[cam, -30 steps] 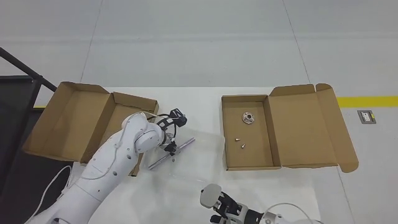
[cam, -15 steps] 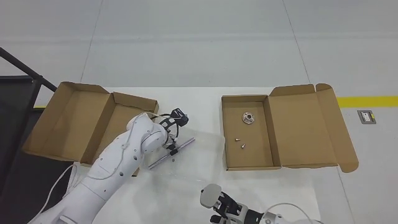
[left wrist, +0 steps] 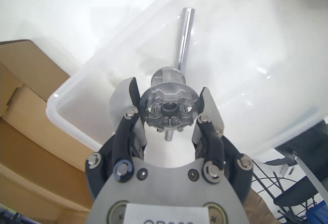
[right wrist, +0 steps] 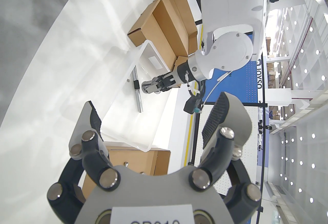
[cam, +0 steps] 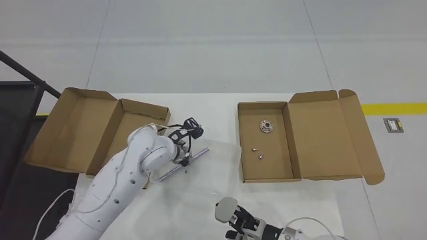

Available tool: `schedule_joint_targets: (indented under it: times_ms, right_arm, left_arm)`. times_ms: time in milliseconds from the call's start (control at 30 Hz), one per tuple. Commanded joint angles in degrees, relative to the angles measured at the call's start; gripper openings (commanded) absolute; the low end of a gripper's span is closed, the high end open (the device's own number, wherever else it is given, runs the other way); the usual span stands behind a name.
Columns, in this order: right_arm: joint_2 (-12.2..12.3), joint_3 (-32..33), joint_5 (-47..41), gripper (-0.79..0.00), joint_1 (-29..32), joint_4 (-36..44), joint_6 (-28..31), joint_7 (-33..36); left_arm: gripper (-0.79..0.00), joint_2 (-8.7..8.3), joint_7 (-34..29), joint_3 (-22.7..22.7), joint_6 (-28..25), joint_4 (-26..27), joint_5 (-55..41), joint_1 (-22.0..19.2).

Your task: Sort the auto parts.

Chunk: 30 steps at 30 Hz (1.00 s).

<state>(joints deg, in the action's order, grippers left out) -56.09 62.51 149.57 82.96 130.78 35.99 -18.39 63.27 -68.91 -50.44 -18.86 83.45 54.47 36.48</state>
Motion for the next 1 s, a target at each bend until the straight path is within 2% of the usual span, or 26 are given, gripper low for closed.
schedule_joint_targets:
  times_ms: [0,133,233,300,400,533,700,833,967]
  right_arm:
    - [0.0,0.0,0.0,0.000,0.0,0.0,0.0,0.0]
    - [0.0,0.0,0.0,0.000,0.0,0.0,0.0,0.0]
    - [0.0,0.0,0.0,0.000,0.0,0.0,0.0,0.0]
    - [0.0,0.0,0.0,0.000,0.0,0.0,0.0,0.0]
    - [0.0,0.0,0.0,0.000,0.0,0.0,0.0,0.0]
    - [0.0,0.0,0.0,0.000,0.0,0.0,0.0,0.0]
    - [0.0,0.0,0.0,0.000,0.0,0.0,0.0,0.0]
    - [0.0,0.0,0.0,0.000,0.0,0.0,0.0,0.0]
    - [0.0,0.0,0.0,0.000,0.0,0.0,0.0,0.0]
  left_arm:
    - [-0.785,-1.44,-1.0,-4.2,0.1,6.4,0.4,4.0]
    - [-0.785,-3.90,-0.6,-13.3,-0.6,16.6,-0.3,12.0]
    - [-0.785,-5.46,2.1,-21.4,-2.8,22.6,-3.0,18.4]
    - [-0.785,-6.27,5.3,-27.0,-4.4,25.6,-5.1,22.7]
    - [-0.785,-7.10,13.2,-35.8,-7.3,27.0,-10.0,28.9]
    - [-0.785,-7.62,23.9,-44.6,-14.1,25.1,-17.9,35.3]
    - [-0.785,-8.06,33.6,-50.8,-27.0,18.8,-27.3,38.3]
    - [-0.785,-8.30,39.9,-52.3,-39.1,11.7,-33.3,38.2]
    - [-0.785,-8.94,41.2,-50.2,-39.1,9.6,-36.1,37.1]
